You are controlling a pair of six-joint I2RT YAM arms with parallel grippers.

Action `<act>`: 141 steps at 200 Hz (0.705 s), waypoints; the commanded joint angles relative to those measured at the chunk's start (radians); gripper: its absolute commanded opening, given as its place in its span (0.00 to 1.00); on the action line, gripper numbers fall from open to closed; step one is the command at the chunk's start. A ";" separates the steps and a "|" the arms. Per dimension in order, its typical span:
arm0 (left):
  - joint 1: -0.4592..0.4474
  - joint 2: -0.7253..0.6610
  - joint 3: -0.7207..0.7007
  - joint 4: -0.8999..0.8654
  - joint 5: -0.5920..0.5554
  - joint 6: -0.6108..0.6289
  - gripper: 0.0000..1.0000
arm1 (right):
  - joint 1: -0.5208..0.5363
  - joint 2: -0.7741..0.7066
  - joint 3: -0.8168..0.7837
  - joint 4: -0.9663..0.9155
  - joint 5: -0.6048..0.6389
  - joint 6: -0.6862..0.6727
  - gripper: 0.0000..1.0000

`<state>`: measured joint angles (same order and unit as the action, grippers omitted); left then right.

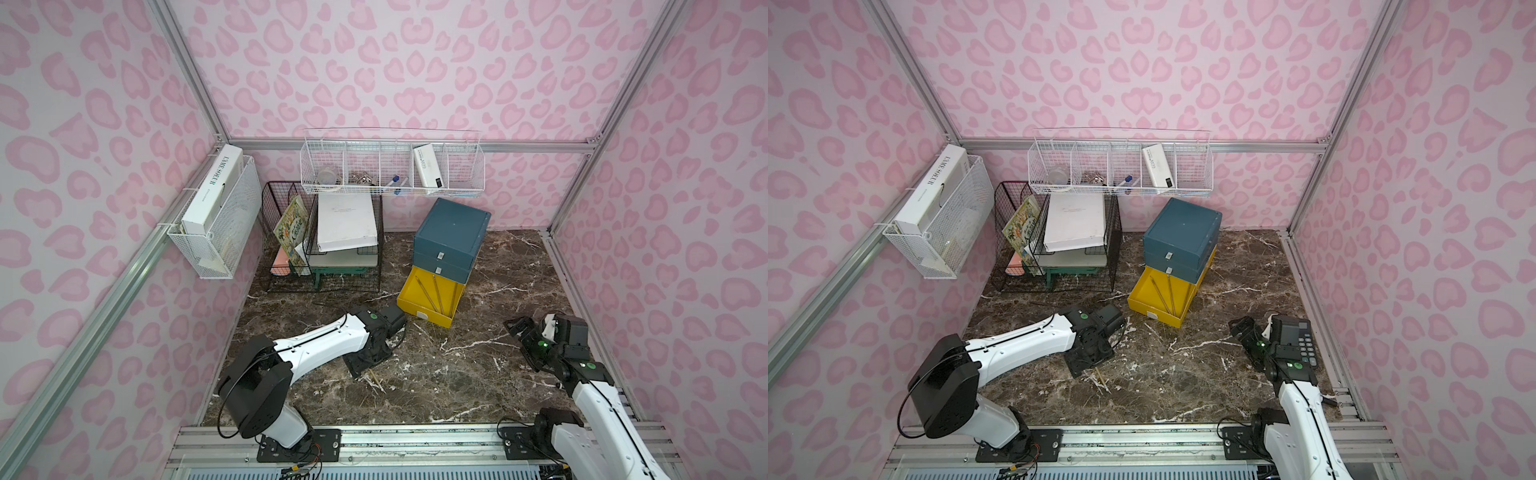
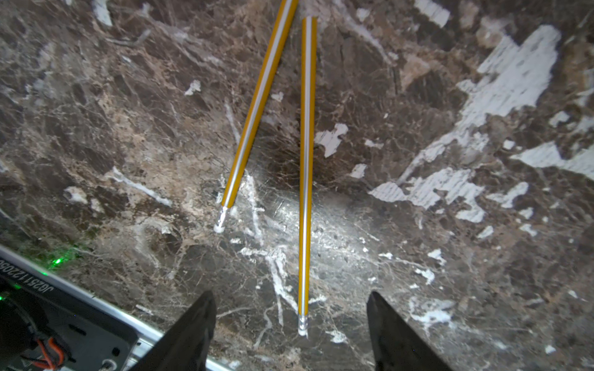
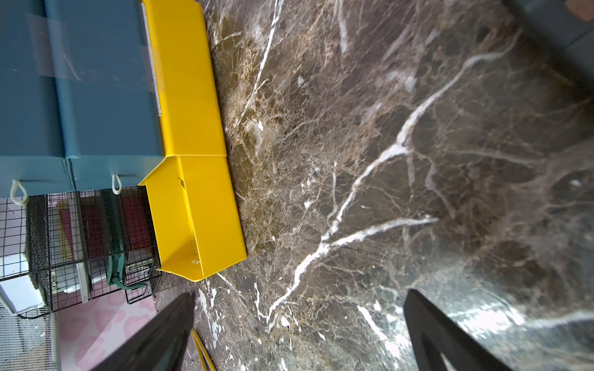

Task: Please place the pencils in the drawer according to their color
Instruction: Pick up the pencil from the center of the board.

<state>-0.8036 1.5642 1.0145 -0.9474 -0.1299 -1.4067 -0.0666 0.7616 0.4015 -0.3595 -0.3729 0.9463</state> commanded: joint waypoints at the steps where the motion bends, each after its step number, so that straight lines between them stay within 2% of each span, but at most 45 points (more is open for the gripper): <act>1: 0.000 0.028 0.002 0.033 -0.007 0.015 0.72 | 0.000 0.000 0.000 0.005 0.012 -0.003 1.00; 42: 0.001 0.079 -0.011 0.103 -0.008 0.038 0.68 | 0.000 0.008 0.006 -0.002 0.019 -0.016 1.00; 107: 0.002 0.085 -0.085 0.192 -0.022 0.038 0.61 | -0.009 0.023 0.018 -0.014 0.026 -0.037 1.00; 141: 0.004 0.072 -0.138 0.251 -0.023 0.032 0.46 | -0.013 0.025 0.022 -0.018 0.026 -0.041 1.00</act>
<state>-0.8032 1.6360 0.9073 -0.7254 -0.1432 -1.3777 -0.0772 0.7849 0.4133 -0.3660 -0.3531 0.9207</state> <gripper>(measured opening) 0.518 0.997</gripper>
